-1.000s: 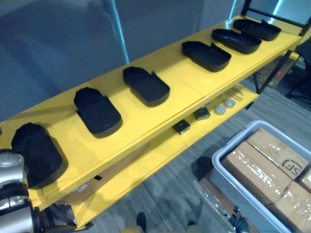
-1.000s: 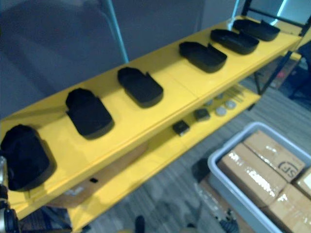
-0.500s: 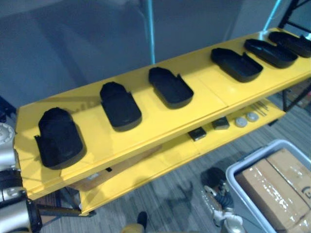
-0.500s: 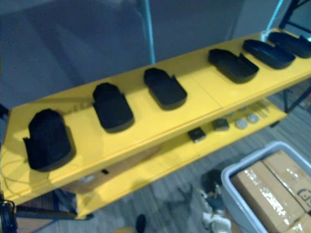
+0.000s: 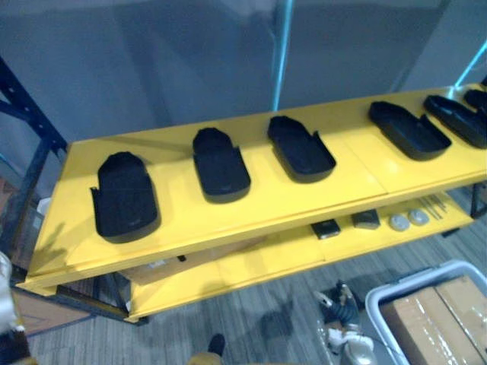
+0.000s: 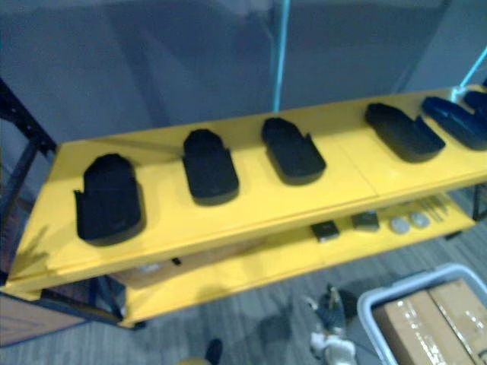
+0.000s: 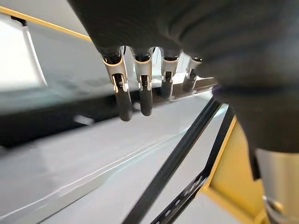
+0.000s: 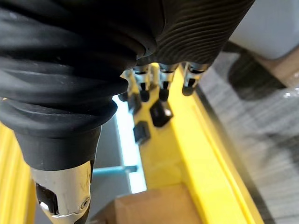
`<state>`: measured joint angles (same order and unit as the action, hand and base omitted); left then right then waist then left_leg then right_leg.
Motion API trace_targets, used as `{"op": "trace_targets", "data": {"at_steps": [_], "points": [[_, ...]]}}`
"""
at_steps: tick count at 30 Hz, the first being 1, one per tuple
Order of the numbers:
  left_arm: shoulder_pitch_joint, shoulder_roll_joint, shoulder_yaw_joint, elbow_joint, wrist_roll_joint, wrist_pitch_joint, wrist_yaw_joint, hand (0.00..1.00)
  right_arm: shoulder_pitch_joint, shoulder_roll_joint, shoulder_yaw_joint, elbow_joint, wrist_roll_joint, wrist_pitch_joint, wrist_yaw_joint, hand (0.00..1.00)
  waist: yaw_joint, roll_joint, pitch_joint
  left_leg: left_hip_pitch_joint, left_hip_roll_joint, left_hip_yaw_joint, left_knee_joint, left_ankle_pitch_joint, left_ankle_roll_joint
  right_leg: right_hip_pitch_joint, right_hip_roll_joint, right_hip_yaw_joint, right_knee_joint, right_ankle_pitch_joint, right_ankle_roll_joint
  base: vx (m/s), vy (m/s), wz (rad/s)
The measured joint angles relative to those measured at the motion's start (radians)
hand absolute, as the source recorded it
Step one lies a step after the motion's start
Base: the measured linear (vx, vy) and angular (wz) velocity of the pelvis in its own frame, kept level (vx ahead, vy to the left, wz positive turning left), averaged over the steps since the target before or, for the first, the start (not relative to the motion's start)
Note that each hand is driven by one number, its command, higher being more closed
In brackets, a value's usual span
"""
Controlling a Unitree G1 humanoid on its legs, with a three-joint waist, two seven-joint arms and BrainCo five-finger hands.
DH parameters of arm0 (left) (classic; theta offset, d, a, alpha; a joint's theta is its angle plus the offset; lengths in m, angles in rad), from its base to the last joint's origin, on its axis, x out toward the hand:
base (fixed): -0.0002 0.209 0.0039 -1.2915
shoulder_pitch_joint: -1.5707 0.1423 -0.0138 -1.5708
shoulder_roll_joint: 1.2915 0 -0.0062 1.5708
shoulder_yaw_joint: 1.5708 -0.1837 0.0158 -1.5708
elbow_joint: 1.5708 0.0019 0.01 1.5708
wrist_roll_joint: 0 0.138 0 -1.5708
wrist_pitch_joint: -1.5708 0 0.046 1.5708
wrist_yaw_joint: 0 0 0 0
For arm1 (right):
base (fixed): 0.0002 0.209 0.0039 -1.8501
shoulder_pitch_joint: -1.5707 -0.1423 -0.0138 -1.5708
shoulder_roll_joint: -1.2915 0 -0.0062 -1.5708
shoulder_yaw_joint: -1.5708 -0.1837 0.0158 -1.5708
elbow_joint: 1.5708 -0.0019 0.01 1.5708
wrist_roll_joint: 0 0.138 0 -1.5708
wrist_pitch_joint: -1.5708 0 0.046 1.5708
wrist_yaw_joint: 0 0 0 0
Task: Walk over and take plastic housings, then place them on the shelf
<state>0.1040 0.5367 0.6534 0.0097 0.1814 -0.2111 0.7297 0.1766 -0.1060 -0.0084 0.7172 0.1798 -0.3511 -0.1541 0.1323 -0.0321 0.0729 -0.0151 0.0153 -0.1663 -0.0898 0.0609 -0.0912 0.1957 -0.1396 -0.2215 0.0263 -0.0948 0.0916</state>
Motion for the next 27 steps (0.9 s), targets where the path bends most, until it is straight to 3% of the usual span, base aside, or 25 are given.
{"op": "trace_targets", "data": {"at_steps": [4, 8, 10, 12, 13, 15, 16, 17, 23, 27], "points": [[0.076, -0.027, -0.001, -0.087, 0.009, -0.009, -0.106, 0.00, -0.002, -0.004, -0.005, 0.006, -0.001, 0.003, 0.000, 0.00, 0.019, -0.006, -0.007, 0.012, 0.002, -0.001, 0.000, -0.008, 0.012, 0.005, -0.001, 0.000, 0.017, 0.006, 0.003, -0.01, 0.018, 0.04], [0.139, -0.120, -0.007, -0.155, -0.012, -0.105, -0.180, 0.00, 0.004, -0.005, -0.020, -0.004, 0.004, 0.002, -0.001, 0.00, 0.001, 0.023, -0.025, 0.015, 0.003, 0.000, 0.000, -0.002, 0.022, 0.016, -0.001, -0.029, 0.025, 0.024, -0.004, -0.02, 0.033, 0.15], [0.149, -0.126, -0.010, -0.165, -0.058, -0.138, -0.230, 0.00, 0.005, -0.004, -0.028, -0.005, 0.004, 0.002, 0.000, 0.00, -0.005, 0.032, -0.030, 0.015, 0.003, 0.001, 0.000, 0.001, 0.026, 0.016, -0.002, -0.032, 0.029, 0.025, -0.004, -0.03, 0.028, 0.08], [0.172, -0.129, -0.033, -0.202, -0.175, -0.187, -0.379, 0.00, 0.010, -0.004, -0.044, -0.018, 0.004, -0.002, 0.001, 0.00, -0.012, 0.046, -0.032, 0.014, 0.004, 0.008, 0.000, 0.003, 0.030, 0.015, -0.003, -0.049, 0.033, 0.025, -0.004, -0.04, 0.003, 0.04], [0.174, -0.131, -0.049, -0.211, -0.207, -0.198, -0.432, 0.00, 0.014, -0.005, -0.053, -0.025, 0.005, -0.002, 0.002, 0.00, -0.011, 0.050, -0.032, 0.014, 0.004, 0.010, 0.000, 0.004, 0.031, 0.015, -0.003, -0.053, 0.033, 0.025, -0.004, -0.04, -0.006, 0.01], [0.197, -0.145, -0.121, -0.261, -0.317, -0.205, -0.657, 0.00, 0.015, -0.005, -0.085, -0.040, 0.021, -0.009, 0.022, 0.00, -0.020, 0.061, -0.027, 0.012, 0.006, 0.016, 0.000, 0.005, 0.032, 0.014, -0.003, -0.054, 0.033, 0.025, -0.004, -0.05, -0.003, 0.00], [0.207, -0.151, -0.136, -0.274, -0.342, -0.205, -0.705, 0.00, 0.014, -0.005, -0.092, -0.040, 0.022, -0.012, 0.027, 0.00, -0.027, 0.066, -0.025, 0.012, 0.007, 0.017, 0.000, 0.005, 0.032, 0.014, -0.002, -0.054, 0.033, 0.025, -0.004, -0.03, -0.004, -0.01], [0.211, -0.190, -0.176, -0.344, -0.451, -0.195, -0.913, 0.00, 0.017, 0.001, -0.159, -0.041, 0.024, -0.037, 0.070, 0.00, -0.067, 0.059, 0.065, -0.025, -0.007, 0.066, -0.001, 0.063, 0.024, -0.022, -0.017, -0.081, 0.020, -0.010, 0.019, 0.00, 0.000, 0.00], [0.209, -0.190, -0.183, -0.344, -0.450, -0.195, -0.906, 0.00, 0.026, 0.001, -0.165, -0.041, 0.026, -0.037, 0.071, 0.00, -0.078, 0.058, 0.069, -0.026, -0.006, 0.067, -0.001, 0.063, 0.024, -0.023, -0.017, -0.080, 0.021, -0.010, 0.020, 0.00, 0.000, 0.00], [0.186, -0.195, -0.205, -0.342, -0.370, -0.179, -0.807, 0.00, 0.044, 0.020, -0.218, -0.086, 0.072, -0.040, 0.089, 0.00, -0.091, 0.063, 0.085, -0.041, 0.006, 0.105, -0.001, 0.063, 0.025, -0.038, -0.017, -0.078, 0.025, -0.005, 0.026, -0.02, -0.002, 0.01]]}}
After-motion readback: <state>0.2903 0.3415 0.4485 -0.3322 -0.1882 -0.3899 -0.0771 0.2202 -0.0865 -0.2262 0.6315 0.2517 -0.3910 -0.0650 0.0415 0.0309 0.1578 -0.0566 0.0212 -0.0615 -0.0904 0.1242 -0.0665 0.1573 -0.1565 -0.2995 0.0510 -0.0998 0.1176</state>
